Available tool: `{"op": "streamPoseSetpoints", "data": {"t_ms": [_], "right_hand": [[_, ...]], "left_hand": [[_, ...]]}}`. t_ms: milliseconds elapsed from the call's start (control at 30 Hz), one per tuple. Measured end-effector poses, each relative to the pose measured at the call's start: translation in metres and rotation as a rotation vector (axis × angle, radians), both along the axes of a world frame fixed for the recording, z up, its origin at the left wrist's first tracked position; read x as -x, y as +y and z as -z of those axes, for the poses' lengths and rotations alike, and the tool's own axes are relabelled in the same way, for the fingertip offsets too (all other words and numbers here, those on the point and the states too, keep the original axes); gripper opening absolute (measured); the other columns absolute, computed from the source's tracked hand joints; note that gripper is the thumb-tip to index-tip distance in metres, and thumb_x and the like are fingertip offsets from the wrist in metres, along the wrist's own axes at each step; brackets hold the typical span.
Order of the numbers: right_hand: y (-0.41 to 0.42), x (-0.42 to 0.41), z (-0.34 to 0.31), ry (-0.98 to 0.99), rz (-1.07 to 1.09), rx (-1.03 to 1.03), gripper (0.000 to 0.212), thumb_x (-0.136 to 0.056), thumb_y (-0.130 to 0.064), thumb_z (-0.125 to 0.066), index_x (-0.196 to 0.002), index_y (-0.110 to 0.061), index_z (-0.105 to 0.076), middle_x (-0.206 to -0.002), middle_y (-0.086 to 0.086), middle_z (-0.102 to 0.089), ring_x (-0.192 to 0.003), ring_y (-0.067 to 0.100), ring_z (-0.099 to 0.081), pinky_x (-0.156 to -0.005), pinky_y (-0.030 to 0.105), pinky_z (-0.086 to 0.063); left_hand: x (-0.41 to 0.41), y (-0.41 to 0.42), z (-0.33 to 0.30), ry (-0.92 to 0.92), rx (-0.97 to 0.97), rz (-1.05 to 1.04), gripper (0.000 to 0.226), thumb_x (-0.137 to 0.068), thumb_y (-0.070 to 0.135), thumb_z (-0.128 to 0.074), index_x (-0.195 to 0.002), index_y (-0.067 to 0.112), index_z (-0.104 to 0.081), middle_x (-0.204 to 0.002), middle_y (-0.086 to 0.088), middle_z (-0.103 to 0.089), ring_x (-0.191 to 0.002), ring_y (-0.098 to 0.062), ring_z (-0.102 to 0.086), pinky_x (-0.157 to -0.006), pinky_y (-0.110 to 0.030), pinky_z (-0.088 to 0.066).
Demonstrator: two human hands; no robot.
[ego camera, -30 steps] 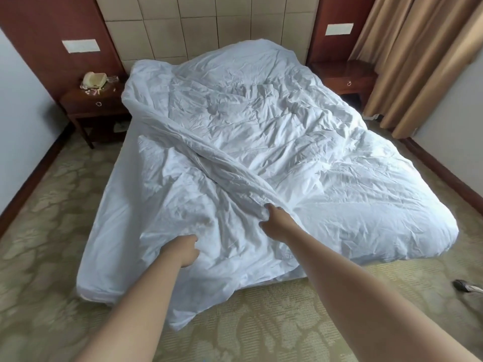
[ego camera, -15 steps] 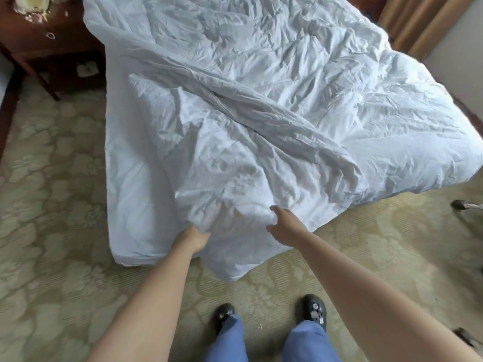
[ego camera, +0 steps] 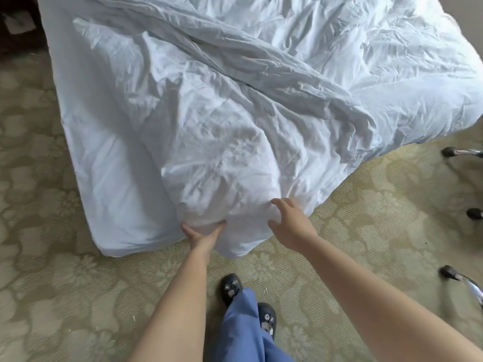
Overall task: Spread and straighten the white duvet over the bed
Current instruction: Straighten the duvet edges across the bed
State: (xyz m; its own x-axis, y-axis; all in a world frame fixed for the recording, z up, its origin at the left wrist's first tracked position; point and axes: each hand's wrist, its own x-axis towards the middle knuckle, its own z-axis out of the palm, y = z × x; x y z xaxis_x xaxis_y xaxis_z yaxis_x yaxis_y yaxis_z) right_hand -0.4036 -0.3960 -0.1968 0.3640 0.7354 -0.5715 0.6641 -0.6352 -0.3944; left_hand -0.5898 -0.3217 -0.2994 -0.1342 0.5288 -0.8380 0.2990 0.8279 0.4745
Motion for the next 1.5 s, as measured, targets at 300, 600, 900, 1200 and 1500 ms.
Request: {"op": "streamPoseSetpoints", "data": {"t_ms": [300, 600, 900, 1200, 1500], "right_hand": [[-0.022, 0.01, -0.01, -0.03, -0.084, 0.007, 0.058, -0.091, -0.017, -0.053, -0.145, -0.022, -0.033, -0.151, -0.001, -0.027, -0.126, 0.02, -0.043, -0.089, 0.033, -0.052], [-0.036, 0.026, -0.069, -0.018, -0.042, -0.062, 0.057, -0.088, -0.018, -0.052, -0.143, -0.019, -0.036, -0.146, 0.009, -0.032, -0.124, 0.028, -0.045, -0.094, 0.041, -0.049], [-0.041, 0.084, -0.103, -0.151, -0.263, -0.081, 0.111, -0.067, -0.058, -0.075, -0.15, -0.017, -0.013, -0.152, 0.011, -0.014, -0.138, 0.031, -0.025, -0.109, 0.048, -0.033], [0.017, 0.151, -0.177, -0.351, -0.011, -0.37, 0.038, -0.09, -0.012, -0.045, -0.127, -0.012, -0.052, -0.135, 0.008, -0.05, -0.126, 0.029, -0.043, -0.1, 0.034, -0.032], [0.056, 0.216, -0.263, -0.271, 0.16, -0.681, 0.059, -0.074, -0.028, -0.023, -0.107, -0.001, -0.064, -0.11, 0.022, -0.064, -0.101, 0.039, -0.057, -0.078, 0.037, -0.041]], "left_hand": [[-0.01, 0.012, -0.027, -0.182, -0.007, -0.2, 0.048, -0.072, 0.011, -0.076, -0.115, 0.007, -0.055, -0.09, -0.01, -0.063, -0.077, -0.026, -0.06, -0.063, -0.029, -0.048], [-0.006, 0.03, -0.162, -0.04, -0.439, 0.031, 0.026, -0.095, 0.026, -0.048, -0.113, 0.008, -0.053, -0.105, -0.012, -0.061, -0.079, -0.016, -0.067, -0.066, -0.026, -0.052], [-0.002, 0.037, -0.255, -0.186, -0.582, -0.016, 0.017, -0.09, 0.024, -0.047, -0.09, 0.009, -0.054, -0.107, -0.012, -0.064, -0.096, -0.025, -0.065, -0.085, -0.046, -0.054], [0.076, 0.083, -0.297, -0.171, -0.622, 0.082, 0.035, -0.092, 0.027, -0.053, -0.118, 0.005, -0.051, -0.116, -0.009, -0.059, -0.1, -0.026, -0.061, -0.085, -0.042, -0.052], [0.121, 0.131, -0.388, -0.264, -0.882, 0.352, 0.013, -0.089, 0.023, -0.063, -0.095, 0.017, -0.053, -0.101, -0.003, -0.054, -0.09, -0.019, -0.058, -0.075, -0.033, -0.044]]}}
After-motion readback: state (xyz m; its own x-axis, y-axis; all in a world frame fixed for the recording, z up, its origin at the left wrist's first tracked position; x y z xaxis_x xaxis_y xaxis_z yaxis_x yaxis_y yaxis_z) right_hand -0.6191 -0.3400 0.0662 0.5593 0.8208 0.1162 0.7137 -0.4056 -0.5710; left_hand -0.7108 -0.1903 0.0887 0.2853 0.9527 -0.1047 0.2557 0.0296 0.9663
